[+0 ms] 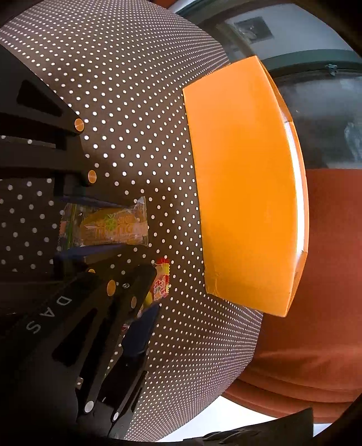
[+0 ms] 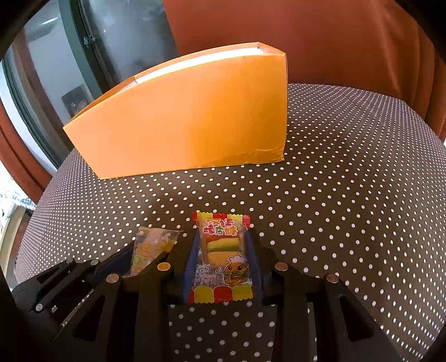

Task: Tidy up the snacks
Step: 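Grasp the clear-wrapped pastry packet with the left tool, then lift both held packets and carry them over the orange box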

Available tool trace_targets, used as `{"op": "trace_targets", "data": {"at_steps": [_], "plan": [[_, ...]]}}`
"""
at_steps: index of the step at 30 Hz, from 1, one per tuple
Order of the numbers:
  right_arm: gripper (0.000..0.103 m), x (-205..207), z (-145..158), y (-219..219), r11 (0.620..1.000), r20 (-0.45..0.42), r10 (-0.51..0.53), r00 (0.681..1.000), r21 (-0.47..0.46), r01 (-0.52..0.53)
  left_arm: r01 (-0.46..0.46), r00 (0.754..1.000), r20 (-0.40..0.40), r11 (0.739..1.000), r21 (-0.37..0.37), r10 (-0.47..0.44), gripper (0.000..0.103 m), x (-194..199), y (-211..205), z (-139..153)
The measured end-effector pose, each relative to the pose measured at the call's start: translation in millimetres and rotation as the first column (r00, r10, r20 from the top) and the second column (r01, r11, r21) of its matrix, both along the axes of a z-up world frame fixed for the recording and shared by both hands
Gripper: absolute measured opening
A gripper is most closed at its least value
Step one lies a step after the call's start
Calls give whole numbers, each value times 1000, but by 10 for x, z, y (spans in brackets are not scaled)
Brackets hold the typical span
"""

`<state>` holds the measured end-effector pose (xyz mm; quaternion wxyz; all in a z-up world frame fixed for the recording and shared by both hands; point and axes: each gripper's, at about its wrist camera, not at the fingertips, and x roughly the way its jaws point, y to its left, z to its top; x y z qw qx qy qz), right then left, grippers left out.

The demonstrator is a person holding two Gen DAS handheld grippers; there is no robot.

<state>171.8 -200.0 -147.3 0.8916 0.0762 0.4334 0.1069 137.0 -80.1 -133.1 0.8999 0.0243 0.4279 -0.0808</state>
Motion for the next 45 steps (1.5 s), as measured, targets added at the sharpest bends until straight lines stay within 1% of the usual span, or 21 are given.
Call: {"op": "trace_targets", "data": {"at_steps": [5,14,18,22,29,34,45], "plan": [[37,-131,97,-12,1000,14,-22,1000,-13,22,9,1000,4,1000,-21,-9,22,-106,25,56],[37,-304,404,-6,999,84,-45,995,-17,46,8,997,75,1000,-28,-6,23,-240,32,374],[37,-338,545,-3,999,111,-47,993,-16,49,-1,995,104,1000,2,0,23,-268,38,548],[37,-326,696,7,998,131,-51,990,-14,53,-1,991,132,1000,9,0,23,-222,30,718],[37,-315,1006,34,998,197,-46,979,-25,52,-6,981,193,1000,-9,7,23,-168,65,999],[37,-283,1204,67,999,237,-35,971,-16,40,-10,972,234,1000,-4,11,23,-117,81,1169],[37,-124,1655,140,1000,347,-17,938,-11,22,-30,946,324,999,-15,33,23,65,157,1586]]}}
